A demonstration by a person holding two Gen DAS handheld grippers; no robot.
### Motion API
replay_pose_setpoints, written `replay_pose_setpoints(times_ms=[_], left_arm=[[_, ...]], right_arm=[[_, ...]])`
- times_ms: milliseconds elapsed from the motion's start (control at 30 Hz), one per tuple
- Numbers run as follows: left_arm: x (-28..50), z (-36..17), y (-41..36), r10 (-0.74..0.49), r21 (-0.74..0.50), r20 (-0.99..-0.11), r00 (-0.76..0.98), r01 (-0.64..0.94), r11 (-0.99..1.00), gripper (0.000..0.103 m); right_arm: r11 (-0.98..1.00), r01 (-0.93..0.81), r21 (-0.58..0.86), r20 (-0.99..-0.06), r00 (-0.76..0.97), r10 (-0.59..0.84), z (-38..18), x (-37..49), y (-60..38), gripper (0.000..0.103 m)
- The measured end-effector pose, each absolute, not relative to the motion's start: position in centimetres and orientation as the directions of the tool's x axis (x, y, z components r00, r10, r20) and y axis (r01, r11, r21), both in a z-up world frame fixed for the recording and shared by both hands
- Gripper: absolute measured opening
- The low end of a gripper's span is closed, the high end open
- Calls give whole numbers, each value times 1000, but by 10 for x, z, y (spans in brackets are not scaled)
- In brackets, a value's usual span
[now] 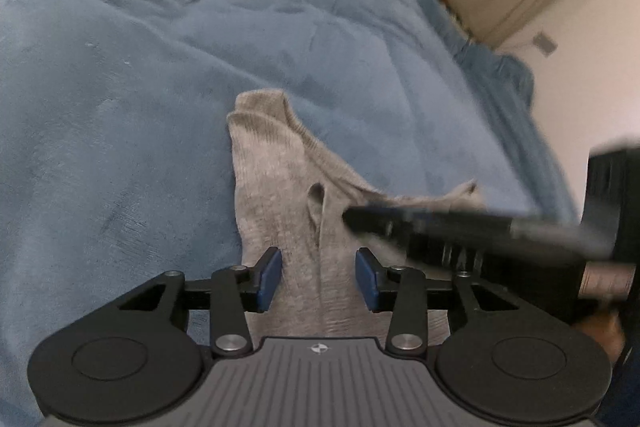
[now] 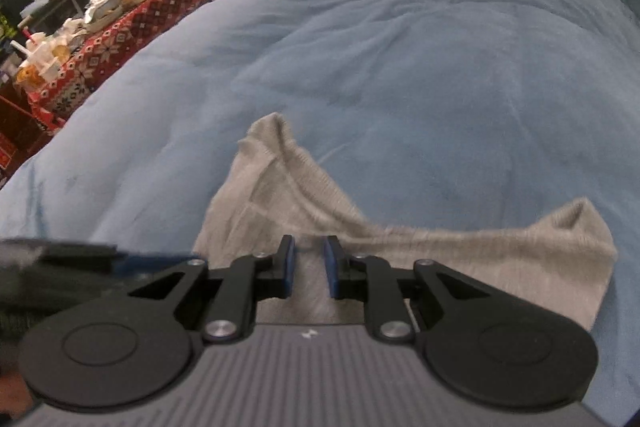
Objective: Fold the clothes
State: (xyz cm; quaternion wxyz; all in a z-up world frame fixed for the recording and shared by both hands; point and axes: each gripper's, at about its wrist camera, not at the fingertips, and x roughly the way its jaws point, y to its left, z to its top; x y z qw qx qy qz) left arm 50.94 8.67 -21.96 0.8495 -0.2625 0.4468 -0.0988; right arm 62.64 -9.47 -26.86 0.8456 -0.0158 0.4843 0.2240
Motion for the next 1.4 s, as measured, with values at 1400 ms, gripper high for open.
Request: replay_pose_setpoints(times_ms=[1400], left_arm=[[488,-195,124,-309,-455,-751,584,-118,883,32]], right_arm=[[847,-414,333,-752,426,503,-273,644,-63,10]])
